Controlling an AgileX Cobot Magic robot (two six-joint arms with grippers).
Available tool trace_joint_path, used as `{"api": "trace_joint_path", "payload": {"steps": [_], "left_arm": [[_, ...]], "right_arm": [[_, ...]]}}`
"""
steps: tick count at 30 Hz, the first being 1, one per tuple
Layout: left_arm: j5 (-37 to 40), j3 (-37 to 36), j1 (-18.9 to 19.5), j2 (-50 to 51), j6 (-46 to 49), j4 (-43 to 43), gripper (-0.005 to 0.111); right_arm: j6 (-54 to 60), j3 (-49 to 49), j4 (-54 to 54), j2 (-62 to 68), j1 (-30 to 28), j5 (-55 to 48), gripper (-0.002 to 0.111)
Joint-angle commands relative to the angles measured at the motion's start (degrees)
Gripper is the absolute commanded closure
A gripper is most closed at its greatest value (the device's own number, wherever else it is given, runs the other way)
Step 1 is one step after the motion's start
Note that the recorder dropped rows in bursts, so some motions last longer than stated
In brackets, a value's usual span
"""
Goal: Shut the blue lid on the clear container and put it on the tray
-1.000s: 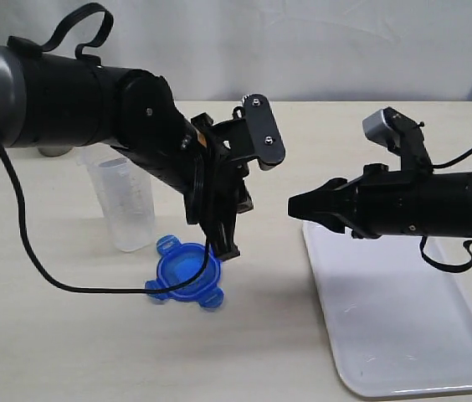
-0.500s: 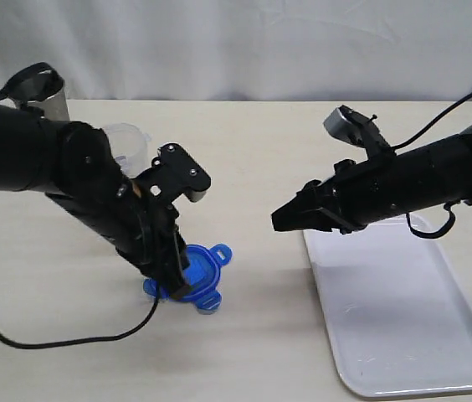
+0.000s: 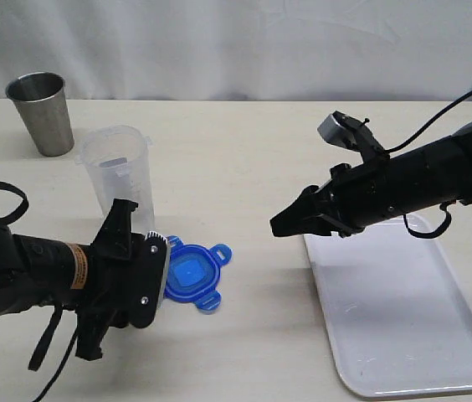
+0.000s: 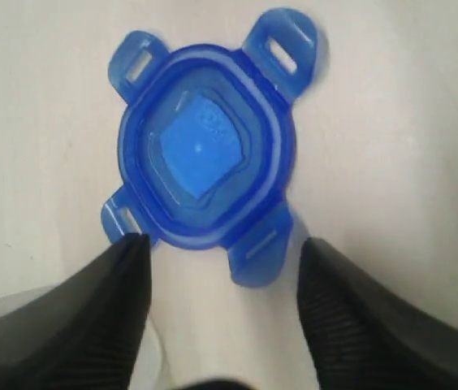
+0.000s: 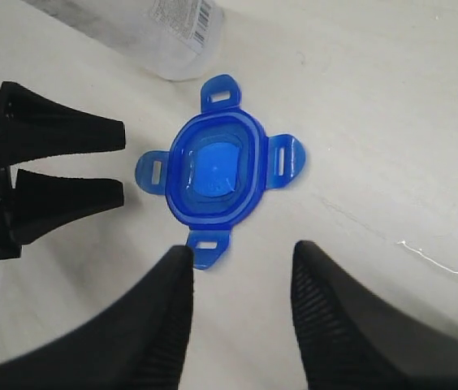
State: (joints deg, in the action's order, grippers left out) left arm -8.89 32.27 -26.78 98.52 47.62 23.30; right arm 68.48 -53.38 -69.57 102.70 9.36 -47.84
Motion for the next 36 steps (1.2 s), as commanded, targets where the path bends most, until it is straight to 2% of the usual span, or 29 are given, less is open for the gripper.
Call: {"api": "trace_joint_path", "payload": {"steps": [1,4,12,15,18,21,24,27,30,36], "left_arm": [[0.9,-0.2,0.1,0.0,8.3,0.5,0.052],[0.8,-0.2,0.1,1.2,11.3,0.5,0.052],[-5.5,0.0,0.2,8.2,19.3,-0.1,0.053],[-5.0,0.0,0.2,8.2,19.6,-0.3,0.065],[-0.9,0.0,0.2,8.2,19.6,-0.4,0.077],[3.8,0.0,0.4,8.2,19.6,-0.4,0.083],[2.3,0.0,0.4,8.2,19.3,-1.0,0.081],[-0.6,0.0,0.4,8.2,19.4,-4.9,0.072],[-0.2,0.0,1.5,8.2,19.7,-6.0,0.065],[2.7,0.0,2.7,8.2,20.0,-5.8,0.065]], "right_arm": [[1.3,-0.2,-0.5,-0.2,0.1,0.0,0.069],[1.3,-0.2,-0.5,-0.2,0.1,0.0,0.069],[1.3,-0.2,-0.5,-0.2,0.1,0.0,0.069],[1.3,-0.2,-0.5,-0.2,0.1,0.0,0.069],[1.3,-0.2,-0.5,-0.2,0.1,0.0,0.069],[1.6,-0.2,-0.5,-0.2,0.1,0.0,0.069],[1.6,-0.2,-0.5,-0.2,0.1,0.0,0.069],[1.5,-0.2,-0.5,-0.2,0.1,-0.1,0.069],[1.6,-0.2,-0.5,-0.2,0.1,-0.1,0.069],[1.8,-0.2,-0.5,-0.2,0.1,-0.1,0.069]]}}
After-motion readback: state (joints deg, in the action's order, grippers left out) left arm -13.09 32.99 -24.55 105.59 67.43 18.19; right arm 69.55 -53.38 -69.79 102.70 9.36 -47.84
